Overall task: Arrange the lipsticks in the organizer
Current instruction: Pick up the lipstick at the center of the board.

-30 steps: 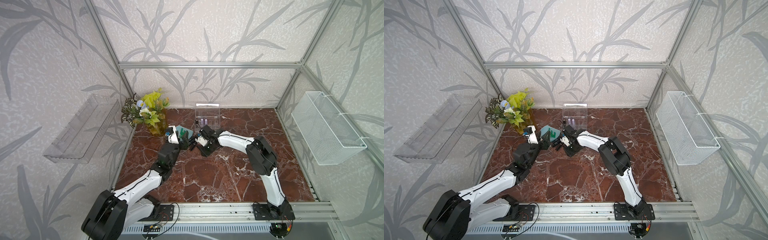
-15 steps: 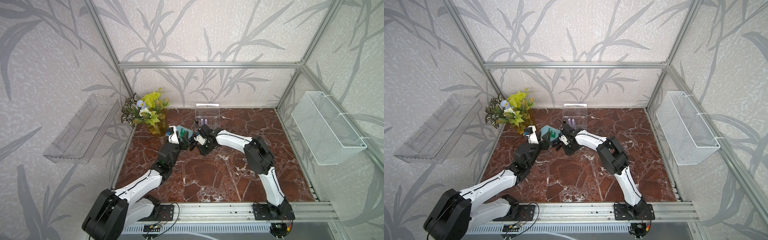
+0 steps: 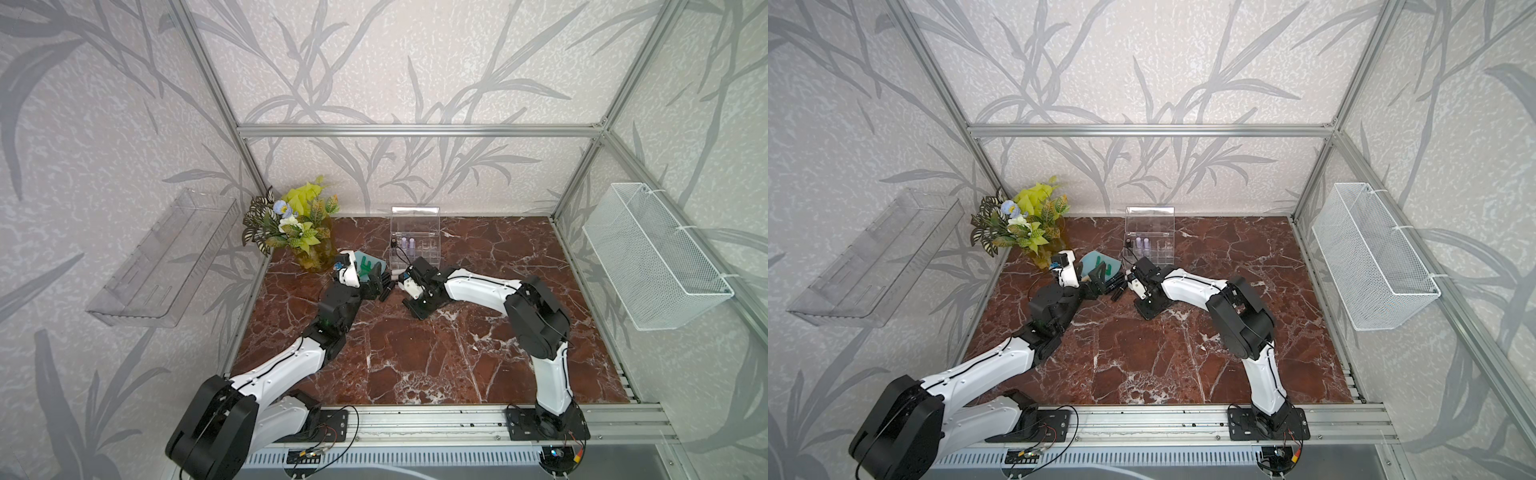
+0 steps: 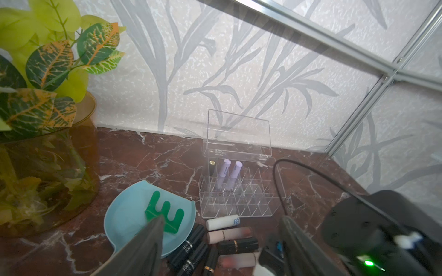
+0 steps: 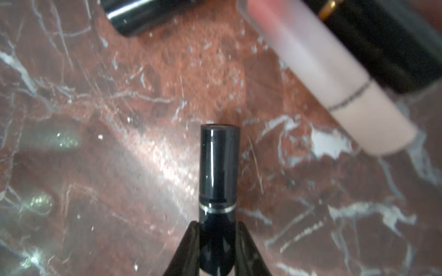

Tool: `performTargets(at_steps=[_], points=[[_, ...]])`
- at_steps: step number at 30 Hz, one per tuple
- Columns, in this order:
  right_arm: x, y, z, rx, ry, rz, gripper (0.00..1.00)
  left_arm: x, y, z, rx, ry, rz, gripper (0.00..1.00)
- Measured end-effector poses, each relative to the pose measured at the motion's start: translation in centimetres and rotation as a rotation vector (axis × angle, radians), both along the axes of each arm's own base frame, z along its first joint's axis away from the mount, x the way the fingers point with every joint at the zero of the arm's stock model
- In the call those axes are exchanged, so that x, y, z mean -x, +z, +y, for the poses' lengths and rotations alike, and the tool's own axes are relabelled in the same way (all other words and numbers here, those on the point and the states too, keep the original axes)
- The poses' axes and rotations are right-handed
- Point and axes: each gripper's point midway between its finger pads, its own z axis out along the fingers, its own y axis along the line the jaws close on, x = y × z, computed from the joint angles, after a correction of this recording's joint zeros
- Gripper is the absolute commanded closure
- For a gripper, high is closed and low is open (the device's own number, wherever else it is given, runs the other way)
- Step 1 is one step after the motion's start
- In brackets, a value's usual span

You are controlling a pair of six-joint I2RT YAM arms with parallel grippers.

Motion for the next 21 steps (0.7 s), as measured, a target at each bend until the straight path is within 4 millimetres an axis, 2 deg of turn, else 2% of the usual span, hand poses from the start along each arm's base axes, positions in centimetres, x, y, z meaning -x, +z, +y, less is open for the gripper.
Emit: performTargets(at_steps=[2, 5, 9, 12, 14, 16, 21], points=[[0.7, 1.6, -0.5, -0.026, -0.009, -0.013, 0.8, -0.2, 0.4, -0.7, 0.003, -0.03, 0.004, 0.11], [0.8, 5.3, -0.5, -0.102, -0.024, -0.066, 0.8, -0.7, 1.5, -2.1, 0.015, -0.11, 0.014, 0.11], [0.9, 10.9, -0.4, -0.236, -0.039, -0.143, 0.8, -0.9, 4.3, -4.4, 0.06, -0.266, 0.024, 0.12], [1.2, 14.2, -0.1, -0.322, -0.041, -0.18, 0.8, -0.6, 6.1, -5.8, 0.104, -0.38, 0.058, 0.14], [1.4, 15.4, 0.1, -0.361, -0.04, -0.188, 0.8, -0.4, 7.3, -6.6, 0.135, -0.455, 0.074, 0.16], [1.7, 16.6, 0.3, -0.4, -0.039, -0.191, 0.8, 0.0, 7.6, -7.4, 0.168, -0.527, 0.111, 0.17], [2.2, 18.8, 0.7, -0.472, -0.034, -0.203, 0.8, 1.3, 5.9, -8.7, 0.239, -0.673, 0.238, 0.2]])
